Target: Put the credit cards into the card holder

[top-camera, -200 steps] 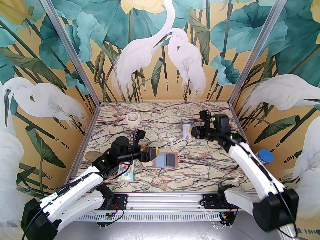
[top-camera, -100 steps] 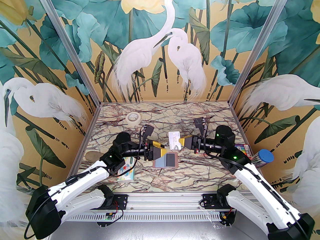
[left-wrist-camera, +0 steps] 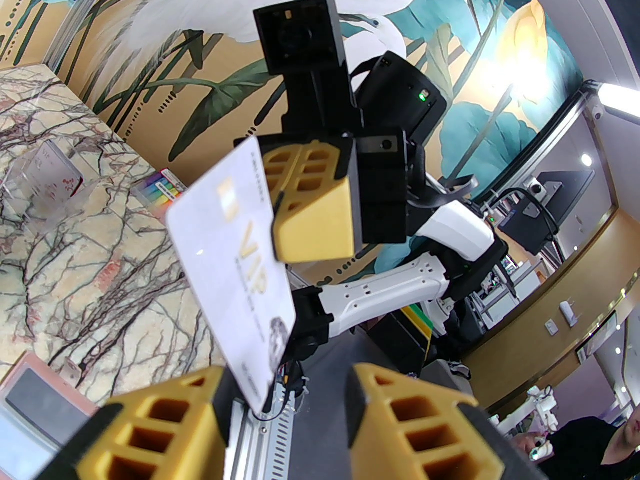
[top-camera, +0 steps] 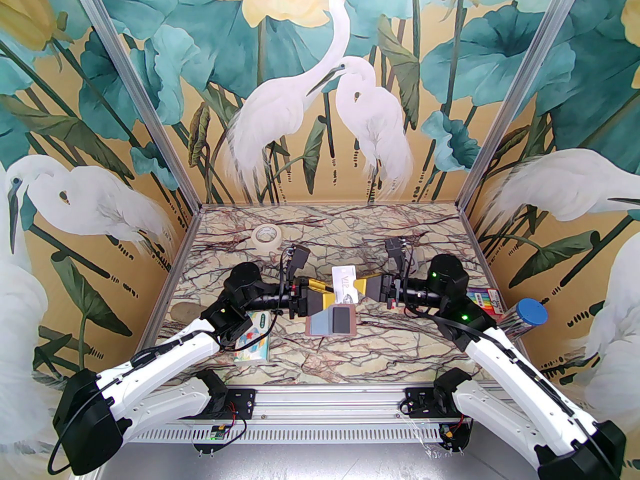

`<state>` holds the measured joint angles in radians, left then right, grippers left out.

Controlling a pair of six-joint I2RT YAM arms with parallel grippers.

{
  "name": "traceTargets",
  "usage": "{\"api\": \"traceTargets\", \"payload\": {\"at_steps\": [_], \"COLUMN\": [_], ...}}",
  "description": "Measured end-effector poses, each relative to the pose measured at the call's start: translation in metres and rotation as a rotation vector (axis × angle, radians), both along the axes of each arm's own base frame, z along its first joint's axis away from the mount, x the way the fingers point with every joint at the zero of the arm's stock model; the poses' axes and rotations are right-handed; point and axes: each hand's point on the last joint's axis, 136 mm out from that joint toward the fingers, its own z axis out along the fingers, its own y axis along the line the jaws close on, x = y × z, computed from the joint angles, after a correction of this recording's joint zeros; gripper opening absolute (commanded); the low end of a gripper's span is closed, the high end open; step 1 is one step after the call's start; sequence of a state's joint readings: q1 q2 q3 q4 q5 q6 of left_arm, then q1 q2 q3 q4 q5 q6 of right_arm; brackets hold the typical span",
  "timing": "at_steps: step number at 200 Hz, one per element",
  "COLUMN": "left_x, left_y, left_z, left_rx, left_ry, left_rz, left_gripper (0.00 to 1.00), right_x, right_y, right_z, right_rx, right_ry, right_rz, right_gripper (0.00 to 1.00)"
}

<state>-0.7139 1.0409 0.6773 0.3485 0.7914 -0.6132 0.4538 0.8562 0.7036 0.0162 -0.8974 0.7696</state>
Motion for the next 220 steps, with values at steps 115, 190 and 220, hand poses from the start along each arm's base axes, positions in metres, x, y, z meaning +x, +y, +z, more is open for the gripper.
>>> {"api": "traceTargets", "payload": {"at_steps": [115,190,220], "left_x": [0.004,0.004,0.003], "left_y": [0.001,0.0,-0.001], "left_z": [-0.012,-0.007,-0.003], "left_rx": [0.042,0.024,0.01], "left_ry": [0.01,0.011,0.01], "left_rz": [0.026,0.026,0.021], "left_gripper": [0.38,0.27,0.22], "right_x": [-0.009,-0.009,-0.009], "right_y": [0.002,0.003,0.005], "right_z": [-0.002,-0.001,-0.003], "right_rx": [0.002,0.011,0.011], "right_ry": [0.017,0.015,0.016], "right_rz": [0.028,0.029,0.036], "right_gripper": [0.0,0.0,0.0]}}
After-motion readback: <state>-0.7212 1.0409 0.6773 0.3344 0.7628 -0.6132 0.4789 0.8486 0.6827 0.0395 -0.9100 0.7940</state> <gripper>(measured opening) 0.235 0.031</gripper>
